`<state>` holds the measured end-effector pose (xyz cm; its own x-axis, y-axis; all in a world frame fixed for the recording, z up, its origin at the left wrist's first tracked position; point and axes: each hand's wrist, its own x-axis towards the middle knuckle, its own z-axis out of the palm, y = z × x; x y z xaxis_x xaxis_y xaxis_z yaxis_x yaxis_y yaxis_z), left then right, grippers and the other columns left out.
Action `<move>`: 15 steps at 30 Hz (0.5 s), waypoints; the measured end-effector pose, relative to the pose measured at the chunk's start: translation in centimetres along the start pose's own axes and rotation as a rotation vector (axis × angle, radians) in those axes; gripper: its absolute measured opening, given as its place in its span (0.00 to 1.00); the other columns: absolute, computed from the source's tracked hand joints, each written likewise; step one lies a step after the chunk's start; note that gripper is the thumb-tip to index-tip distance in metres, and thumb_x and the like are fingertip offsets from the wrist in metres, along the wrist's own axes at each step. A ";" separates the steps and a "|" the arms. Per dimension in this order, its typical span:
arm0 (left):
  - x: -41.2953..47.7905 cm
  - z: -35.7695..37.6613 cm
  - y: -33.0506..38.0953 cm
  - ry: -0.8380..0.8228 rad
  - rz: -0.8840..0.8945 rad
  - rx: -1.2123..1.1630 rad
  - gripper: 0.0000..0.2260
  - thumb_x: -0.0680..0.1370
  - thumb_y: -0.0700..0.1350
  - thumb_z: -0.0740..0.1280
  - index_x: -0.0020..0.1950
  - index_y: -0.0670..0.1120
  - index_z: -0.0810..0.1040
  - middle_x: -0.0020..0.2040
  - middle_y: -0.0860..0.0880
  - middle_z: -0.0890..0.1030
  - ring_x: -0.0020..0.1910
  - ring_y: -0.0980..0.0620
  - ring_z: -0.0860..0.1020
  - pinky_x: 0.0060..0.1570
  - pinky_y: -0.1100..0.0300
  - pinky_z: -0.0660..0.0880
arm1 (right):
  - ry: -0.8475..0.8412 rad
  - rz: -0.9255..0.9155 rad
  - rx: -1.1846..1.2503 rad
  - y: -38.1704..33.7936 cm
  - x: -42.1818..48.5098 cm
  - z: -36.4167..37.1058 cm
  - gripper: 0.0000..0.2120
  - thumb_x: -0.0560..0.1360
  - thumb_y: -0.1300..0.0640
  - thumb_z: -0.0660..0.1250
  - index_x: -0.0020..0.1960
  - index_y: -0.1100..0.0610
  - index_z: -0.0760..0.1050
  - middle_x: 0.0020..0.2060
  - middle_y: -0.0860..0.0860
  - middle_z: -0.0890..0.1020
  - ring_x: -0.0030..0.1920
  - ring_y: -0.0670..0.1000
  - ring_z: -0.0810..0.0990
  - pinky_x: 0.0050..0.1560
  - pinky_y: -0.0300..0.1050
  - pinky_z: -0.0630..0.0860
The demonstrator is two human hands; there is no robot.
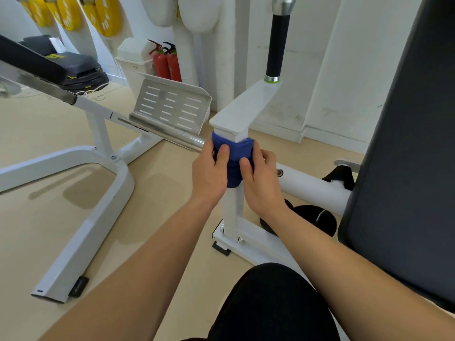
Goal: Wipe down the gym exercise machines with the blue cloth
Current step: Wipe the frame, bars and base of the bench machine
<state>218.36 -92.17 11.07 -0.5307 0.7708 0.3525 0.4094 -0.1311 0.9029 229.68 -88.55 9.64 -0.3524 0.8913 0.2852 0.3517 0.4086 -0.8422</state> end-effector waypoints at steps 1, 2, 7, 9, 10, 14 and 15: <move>0.1 -0.2 0.0 0.004 -0.001 0.010 0.05 0.83 0.44 0.62 0.54 0.47 0.76 0.42 0.57 0.80 0.38 0.66 0.76 0.38 0.73 0.69 | 0.004 0.021 0.021 -0.4 0.4 0.2 0.20 0.84 0.50 0.54 0.75 0.52 0.61 0.61 0.48 0.65 0.55 0.45 0.71 0.58 0.38 0.70; 0.2 -0.4 0.2 0.008 0.001 0.021 0.04 0.82 0.44 0.62 0.52 0.47 0.76 0.40 0.56 0.79 0.37 0.66 0.75 0.37 0.73 0.69 | 0.008 0.036 0.023 -0.7 0.8 0.2 0.17 0.84 0.51 0.54 0.72 0.52 0.64 0.60 0.47 0.65 0.54 0.44 0.71 0.58 0.40 0.71; 1.2 -1.0 1.1 0.039 0.012 0.004 0.06 0.81 0.45 0.64 0.49 0.45 0.79 0.39 0.49 0.82 0.37 0.57 0.77 0.37 0.67 0.72 | 0.060 -0.003 -0.070 -1.5 2.4 -0.4 0.14 0.84 0.53 0.54 0.64 0.58 0.73 0.62 0.52 0.72 0.58 0.50 0.72 0.60 0.44 0.70; 1.5 -0.8 1.1 0.055 0.028 -0.016 0.07 0.79 0.47 0.64 0.50 0.45 0.79 0.41 0.47 0.83 0.41 0.50 0.80 0.41 0.59 0.74 | 0.099 -0.019 -0.046 -1.9 2.8 -0.4 0.14 0.84 0.54 0.54 0.62 0.58 0.74 0.61 0.52 0.73 0.57 0.49 0.72 0.60 0.45 0.71; 1.4 -0.7 0.9 0.064 0.036 -0.012 0.07 0.80 0.47 0.64 0.50 0.45 0.79 0.41 0.47 0.83 0.41 0.50 0.79 0.41 0.59 0.74 | 0.109 -0.042 -0.045 -1.8 2.9 -0.3 0.14 0.84 0.54 0.53 0.61 0.58 0.74 0.60 0.52 0.74 0.56 0.49 0.72 0.60 0.46 0.72; 1.0 -0.1 0.2 0.083 0.068 0.032 0.07 0.82 0.45 0.62 0.45 0.46 0.75 0.36 0.51 0.78 0.34 0.60 0.72 0.35 0.69 0.68 | 0.131 -0.178 -0.123 -0.3 2.7 0.7 0.18 0.85 0.51 0.49 0.68 0.54 0.69 0.61 0.50 0.76 0.59 0.52 0.71 0.60 0.47 0.70; 1.0 0.0 -0.2 0.081 0.074 0.047 0.07 0.83 0.45 0.61 0.45 0.48 0.74 0.35 0.54 0.77 0.34 0.61 0.72 0.35 0.70 0.68 | 0.132 -0.195 -0.119 0.2 2.6 1.0 0.20 0.85 0.49 0.48 0.73 0.54 0.65 0.65 0.49 0.75 0.62 0.52 0.71 0.62 0.45 0.68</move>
<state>217.69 -91.36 11.23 -0.5551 0.7067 0.4386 0.4829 -0.1555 0.8618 227.93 -86.34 9.78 -0.3106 0.8079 0.5007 0.3906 0.5888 -0.7077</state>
